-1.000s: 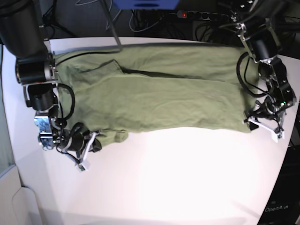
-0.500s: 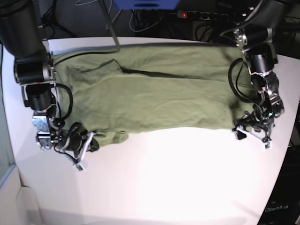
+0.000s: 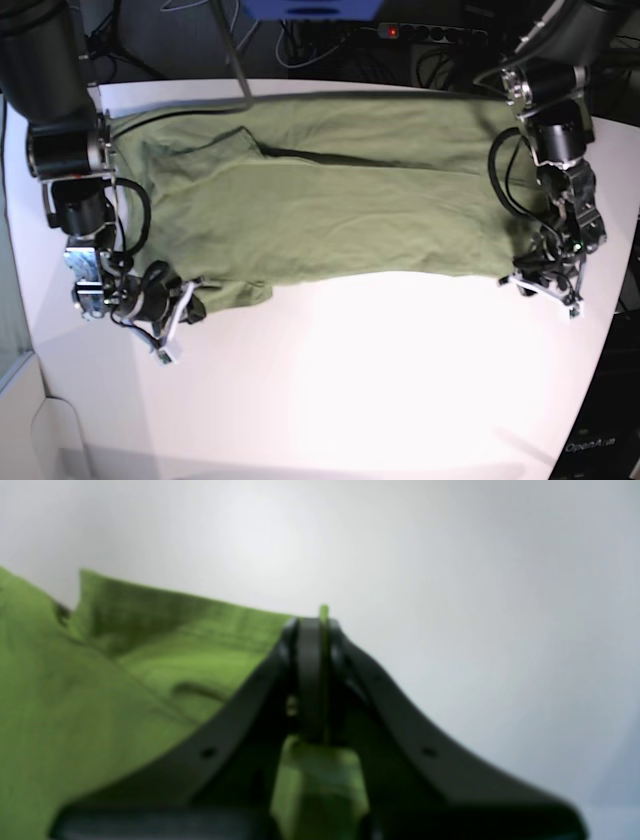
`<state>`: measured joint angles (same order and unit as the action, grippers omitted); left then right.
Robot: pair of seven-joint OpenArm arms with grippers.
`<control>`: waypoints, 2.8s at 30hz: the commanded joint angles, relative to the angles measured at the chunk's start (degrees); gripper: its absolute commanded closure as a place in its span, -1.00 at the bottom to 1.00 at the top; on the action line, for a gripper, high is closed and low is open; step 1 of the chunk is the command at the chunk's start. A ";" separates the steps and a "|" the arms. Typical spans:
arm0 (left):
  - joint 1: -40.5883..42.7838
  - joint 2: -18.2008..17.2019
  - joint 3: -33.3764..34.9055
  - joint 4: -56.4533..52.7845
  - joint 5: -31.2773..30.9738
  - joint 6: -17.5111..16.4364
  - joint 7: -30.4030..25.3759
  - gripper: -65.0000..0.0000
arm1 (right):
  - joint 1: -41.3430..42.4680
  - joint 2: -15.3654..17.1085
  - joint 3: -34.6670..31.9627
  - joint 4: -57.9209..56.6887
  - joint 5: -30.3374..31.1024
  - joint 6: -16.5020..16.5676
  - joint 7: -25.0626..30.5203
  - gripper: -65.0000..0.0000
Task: Fold the T-shirt properly
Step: 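Lift the hem and fold it over toward the collar with both grippers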
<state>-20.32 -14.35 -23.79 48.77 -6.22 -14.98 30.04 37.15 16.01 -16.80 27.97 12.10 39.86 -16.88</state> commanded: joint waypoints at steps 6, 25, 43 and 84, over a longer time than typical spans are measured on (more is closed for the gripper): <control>-0.21 -0.02 0.10 0.59 -0.24 -0.27 2.27 0.95 | 2.02 0.47 0.14 0.91 0.52 0.14 1.02 0.98; 12.80 3.23 -0.08 26.35 -0.77 -0.36 3.94 0.90 | -5.98 3.20 2.42 17.09 0.87 0.14 -0.30 0.98; 25.55 4.20 -0.34 43.93 -0.77 -0.36 3.76 0.90 | -34.73 4.25 19.65 66.23 0.61 0.14 -17.45 0.98; 34.95 4.11 -2.63 47.09 -0.77 -0.45 2.88 0.90 | -67.34 0.12 26.07 85.22 0.61 0.14 -12.43 0.98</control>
<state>14.90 -9.50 -26.13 94.41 -6.79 -15.62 34.26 -30.46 15.40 8.86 112.12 12.29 40.07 -30.85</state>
